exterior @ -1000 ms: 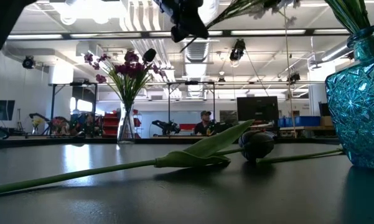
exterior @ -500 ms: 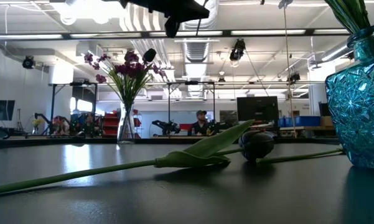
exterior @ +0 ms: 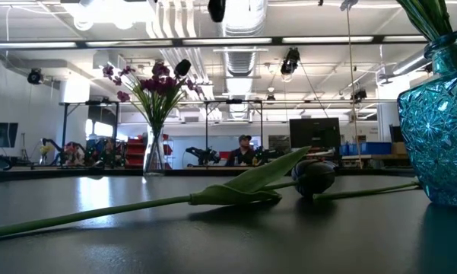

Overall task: Sort flowers into vase by color
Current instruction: Put the white flowers into the blue vase

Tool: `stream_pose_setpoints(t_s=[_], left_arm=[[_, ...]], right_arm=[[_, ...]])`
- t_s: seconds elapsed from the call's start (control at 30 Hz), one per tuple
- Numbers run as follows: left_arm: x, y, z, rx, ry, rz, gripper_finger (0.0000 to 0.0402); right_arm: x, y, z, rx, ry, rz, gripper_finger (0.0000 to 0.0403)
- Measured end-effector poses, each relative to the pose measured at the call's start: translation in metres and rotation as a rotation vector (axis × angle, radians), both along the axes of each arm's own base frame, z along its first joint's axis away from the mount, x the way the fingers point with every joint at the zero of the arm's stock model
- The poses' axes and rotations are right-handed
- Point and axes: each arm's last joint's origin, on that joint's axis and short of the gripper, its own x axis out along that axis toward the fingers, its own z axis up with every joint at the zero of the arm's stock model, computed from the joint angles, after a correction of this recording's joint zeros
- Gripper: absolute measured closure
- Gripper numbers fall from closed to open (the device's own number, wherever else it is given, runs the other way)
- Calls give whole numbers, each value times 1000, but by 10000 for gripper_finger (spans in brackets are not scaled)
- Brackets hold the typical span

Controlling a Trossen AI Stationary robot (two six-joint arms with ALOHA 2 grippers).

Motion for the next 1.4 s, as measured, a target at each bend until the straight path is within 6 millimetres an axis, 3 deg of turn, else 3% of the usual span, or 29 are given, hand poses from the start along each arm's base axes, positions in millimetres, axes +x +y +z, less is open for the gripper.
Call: stream_pose_setpoints(t_s=[0.17, 0.3, 0.57, 0.77, 1.03, 1.27, 1.4], left_arm=[[-1, -1, 8, 33, -35, -42, 401], [-1, 1, 10, 49, -48, -58, 402], [-3, 5, 10, 44, -47, -75, 402], [-3, 5, 10, 39, -45, -78, 401], [-3, 5, 9, 33, -36, -74, 396], [0, 4, 5, 10, -11, -79, 381], [3, 3, -1, -16, 24, -73, 353]], right_arm=[[53, -3, -23, 11, -115, 51, 188], [95, -4, -47, 47, -105, 76, 188], [135, -10, -63, 59, -135, 82, 188], [137, -10, -61, 61, -162, 85, 221], [129, -4, -53, 21, -190, 105, 379], [112, 1, -47, -24, -162, 113, 388], [85, 10, -33, -96, -160, 111, 388]])
